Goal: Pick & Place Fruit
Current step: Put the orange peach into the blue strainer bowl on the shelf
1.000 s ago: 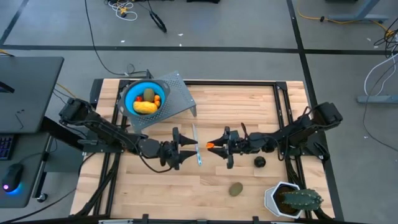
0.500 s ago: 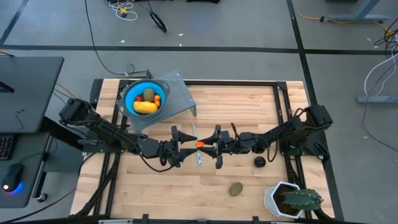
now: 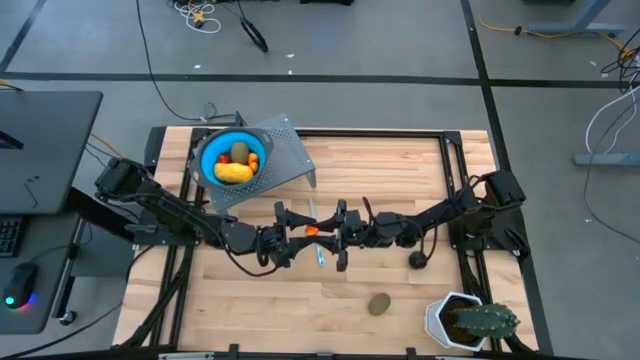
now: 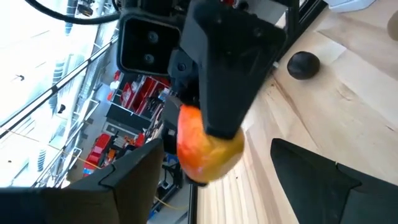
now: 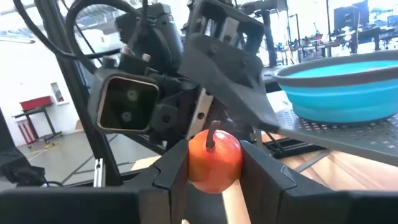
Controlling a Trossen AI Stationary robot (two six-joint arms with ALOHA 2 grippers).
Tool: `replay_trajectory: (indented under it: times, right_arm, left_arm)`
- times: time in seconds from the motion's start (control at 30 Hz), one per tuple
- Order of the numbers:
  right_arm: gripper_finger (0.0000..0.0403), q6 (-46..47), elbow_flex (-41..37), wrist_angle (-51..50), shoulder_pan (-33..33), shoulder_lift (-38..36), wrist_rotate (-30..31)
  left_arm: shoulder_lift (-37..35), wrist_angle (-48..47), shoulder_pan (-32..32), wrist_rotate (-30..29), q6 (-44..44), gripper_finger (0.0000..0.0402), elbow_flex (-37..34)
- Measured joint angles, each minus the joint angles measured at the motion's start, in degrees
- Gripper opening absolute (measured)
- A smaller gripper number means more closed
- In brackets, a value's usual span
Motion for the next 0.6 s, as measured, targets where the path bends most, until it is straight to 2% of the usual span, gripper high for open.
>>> replay_trajectory:
  times: [0.17,0.43,0.6]
  right_arm:
    - [0.0126,0.16,0.0,-0.09,-0.23,0.0,0.0]
    - [0.0126,0.19,0.0,-0.08,-0.19,0.0,-0.06]
    - [0.0126,0.19,0.0,-0.42,-0.19,0.0,-0.09]
  left_arm:
    - [0.02,2.57,0.0,0.01,-0.09,0.0296,0.0]
    - [0.02,3.18,0.0,0.02,-0.21,0.0233,0.0]
    - [0.04,3.18,0.0,0.02,-0.29,0.0211,0.0]
